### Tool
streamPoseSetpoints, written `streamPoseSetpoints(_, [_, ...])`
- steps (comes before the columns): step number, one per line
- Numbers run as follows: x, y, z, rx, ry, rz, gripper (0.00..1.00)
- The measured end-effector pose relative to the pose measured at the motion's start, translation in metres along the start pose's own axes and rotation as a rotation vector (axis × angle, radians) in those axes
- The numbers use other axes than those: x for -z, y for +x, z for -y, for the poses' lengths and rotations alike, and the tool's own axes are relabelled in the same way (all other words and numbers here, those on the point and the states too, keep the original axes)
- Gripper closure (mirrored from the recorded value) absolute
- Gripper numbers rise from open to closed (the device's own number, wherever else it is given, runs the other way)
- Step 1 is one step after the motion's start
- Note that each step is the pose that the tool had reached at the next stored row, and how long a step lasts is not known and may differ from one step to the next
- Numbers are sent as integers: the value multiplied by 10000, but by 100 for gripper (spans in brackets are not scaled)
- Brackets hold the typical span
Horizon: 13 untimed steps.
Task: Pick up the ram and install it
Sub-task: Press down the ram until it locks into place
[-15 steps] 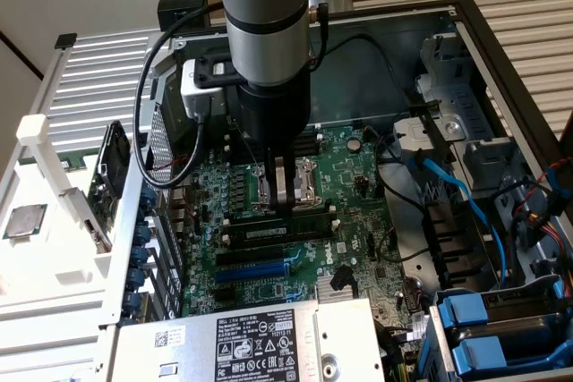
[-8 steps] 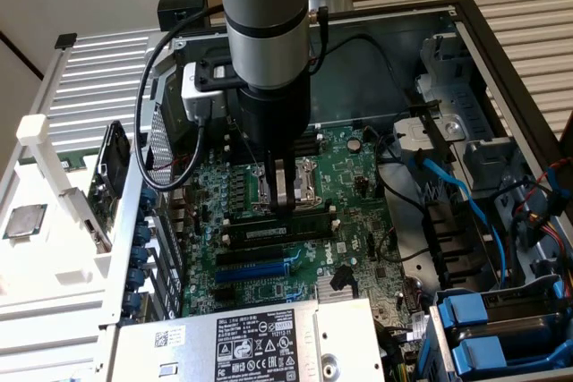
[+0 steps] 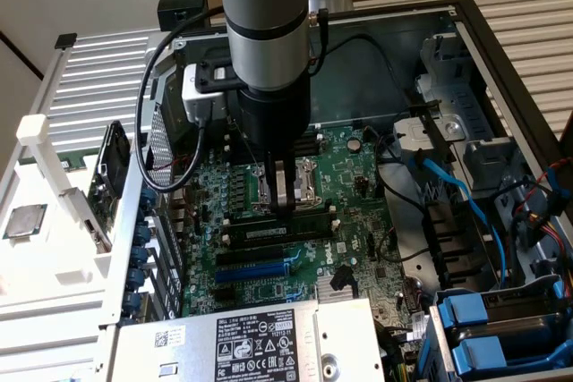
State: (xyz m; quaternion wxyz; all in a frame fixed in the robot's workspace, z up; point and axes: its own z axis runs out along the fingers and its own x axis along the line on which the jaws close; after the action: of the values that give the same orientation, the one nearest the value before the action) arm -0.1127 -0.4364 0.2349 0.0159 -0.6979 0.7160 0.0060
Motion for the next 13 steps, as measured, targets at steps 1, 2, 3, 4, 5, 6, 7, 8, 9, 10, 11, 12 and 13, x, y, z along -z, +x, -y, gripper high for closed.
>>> streamPoseSetpoints(1, [-2, -1, 0, 0, 0, 0, 89])
streamPoseSetpoints(2, [-4, -3, 0, 1, -1, -1, 89])
streamPoseSetpoints(3, [-6, -5, 0, 0, 0, 0, 89])
streamPoseSetpoints(4, [-8, -6, 0, 0, 0, 0, 89])
streamPoseSetpoints(5, [-10, -8, 0, 0, 0, 0, 89])
streamPoseSetpoints(6, [-11, -9, 0, 0, 0, -1, 89])
streamPoseSetpoints(7, [-14, -9, -1, 0, -2, -3, 89])
streamPoseSetpoints(8, [-18, -9, -1, 0, 0, 0, 89])
streamPoseSetpoints(9, [-23, -9, -1, 0, 0, 0, 89])
streamPoseSetpoints(10, [-26, -9, -1, 0, 0, -1, 89])
streamPoseSetpoints(11, [-28, -8, -1, 0, -1, -2, 89])
streamPoseSetpoints(12, [-29, -8, -1, 0, -3, -4, 89])
streamPoseSetpoints(13, [-31, -8, -1, 0, -2, -3, 89])
